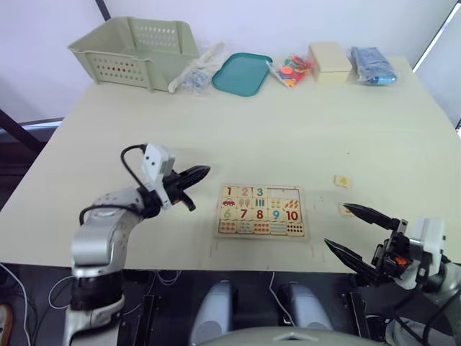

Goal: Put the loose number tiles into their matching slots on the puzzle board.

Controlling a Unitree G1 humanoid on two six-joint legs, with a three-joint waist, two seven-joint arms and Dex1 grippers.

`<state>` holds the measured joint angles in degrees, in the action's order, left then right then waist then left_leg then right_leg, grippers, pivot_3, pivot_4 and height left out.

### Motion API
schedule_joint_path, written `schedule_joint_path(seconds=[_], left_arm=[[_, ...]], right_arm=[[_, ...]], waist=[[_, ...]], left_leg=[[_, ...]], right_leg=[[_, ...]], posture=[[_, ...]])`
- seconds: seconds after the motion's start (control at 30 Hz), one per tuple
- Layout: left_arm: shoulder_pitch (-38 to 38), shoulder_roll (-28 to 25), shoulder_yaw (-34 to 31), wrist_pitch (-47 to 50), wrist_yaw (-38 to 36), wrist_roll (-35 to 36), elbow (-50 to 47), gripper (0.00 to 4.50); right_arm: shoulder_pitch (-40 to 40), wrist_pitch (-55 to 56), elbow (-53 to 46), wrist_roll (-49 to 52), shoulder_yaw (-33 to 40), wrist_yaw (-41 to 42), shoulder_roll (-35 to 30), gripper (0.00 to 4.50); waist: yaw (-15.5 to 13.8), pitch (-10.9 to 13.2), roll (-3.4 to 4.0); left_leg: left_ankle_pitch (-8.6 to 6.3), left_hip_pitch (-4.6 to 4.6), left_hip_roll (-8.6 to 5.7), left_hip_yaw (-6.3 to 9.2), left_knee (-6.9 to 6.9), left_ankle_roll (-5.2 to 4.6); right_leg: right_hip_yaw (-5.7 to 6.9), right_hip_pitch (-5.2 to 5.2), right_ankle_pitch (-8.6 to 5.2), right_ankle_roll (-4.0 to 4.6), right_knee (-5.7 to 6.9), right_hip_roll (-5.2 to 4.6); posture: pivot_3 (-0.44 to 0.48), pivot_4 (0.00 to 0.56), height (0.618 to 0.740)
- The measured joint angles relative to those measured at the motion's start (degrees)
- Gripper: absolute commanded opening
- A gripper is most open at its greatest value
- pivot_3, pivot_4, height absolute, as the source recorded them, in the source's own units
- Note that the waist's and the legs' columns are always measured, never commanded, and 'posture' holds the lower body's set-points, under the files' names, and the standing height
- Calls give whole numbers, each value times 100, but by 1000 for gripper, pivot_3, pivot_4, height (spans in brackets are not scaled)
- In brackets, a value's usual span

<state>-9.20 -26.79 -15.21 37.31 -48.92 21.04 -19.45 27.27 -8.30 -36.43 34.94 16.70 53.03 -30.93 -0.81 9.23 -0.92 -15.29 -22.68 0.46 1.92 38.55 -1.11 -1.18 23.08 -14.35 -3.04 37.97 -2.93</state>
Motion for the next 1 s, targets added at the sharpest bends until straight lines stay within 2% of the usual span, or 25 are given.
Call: schedule_joint_path(seconds=[0.1,0.17,0.27,0.3,0.33,0.37,0.47,0.6,0.8,0.93,1.0], left_arm=[[706,-8,-297,-247,48,225,-253,33],[1040,-23,-509,-420,13,380,-249,556],[1577,-106,-824,-667,-192,684,-246,1919],[1686,-130,-900,-685,-249,752,-242,1974],[1848,-195,-967,-752,-338,847,-231,2777],[2008,-276,-1017,-810,-437,906,-230,3036],[2491,-431,-1149,-957,-661,1014,-149,4489],[2758,-541,-1150,-1166,-793,1071,-96,4489],[2771,-560,-1110,-1366,-827,1063,48,4489],[2687,-613,-1003,-1442,-752,1032,47,4489],[2663,-722,-945,-1495,-827,1049,58,4489]], right_arm=[[119,227,370,-11,62,138,73,4500],[211,230,560,110,191,234,71,4500],[359,221,851,353,519,341,48,4500],[400,221,921,368,603,376,39,4500],[433,227,1012,373,664,428,18,4500],[487,232,1082,376,733,471,-9,4500],[621,236,1332,378,962,592,-65,4500],[603,238,1533,404,1145,771,-149,4500],[487,223,1546,438,1154,798,-170,4500],[317,-291,1374,557,1154,566,-578,4500],[-69,-527,1356,543,1058,465,-843,4500]], waist=[[-3,-1,0],[3,-1,0],[7,-2,1],[4,-1,1],[2,-2,0],[7,-4,2],[7,-4,3],[1,-5,4],[9,-7,6],[9,-8,9],[21,-8,9]], left_leg=[[0,1,-1,1,-3,0],[0,4,-1,-2,-4,0],[-1,5,0,-3,-7,0],[-1,6,0,-4,-7,-1],[-1,5,0,-3,-7,-1],[-1,6,0,-6,-9,-1],[-1,10,1,-10,-13,-1],[-1,10,1,-11,-13,-1],[-1,10,1,-12,-13,-1],[-1,10,1,-12,-13,-1],[-1,11,1,-15,-13,-1]], right_leg=[[2,-1,-1,1,-2,-4],[0,-1,-1,2,-2,-4],[0,-1,-2,4,-2,-3],[0,-1,-2,4,-3,-3],[1,-1,-2,4,-3,-3],[-2,-1,-5,8,-4,-3],[-5,-1,-10,17,-6,-3],[-5,-2,-13,21,-8,-2],[-6,-2,-8,12,-8,-1],[-7,-2,-8,12,-7,0],[-9,-1,-8,12,-8,1]], posture=[[0,150,740],[0,150,740],[0,150,740],[0,150,740],[0,150,740],[0,150,740],[0,150,740],[0,150,740],[0,150,740],[0,150,740],[0,150,740]])
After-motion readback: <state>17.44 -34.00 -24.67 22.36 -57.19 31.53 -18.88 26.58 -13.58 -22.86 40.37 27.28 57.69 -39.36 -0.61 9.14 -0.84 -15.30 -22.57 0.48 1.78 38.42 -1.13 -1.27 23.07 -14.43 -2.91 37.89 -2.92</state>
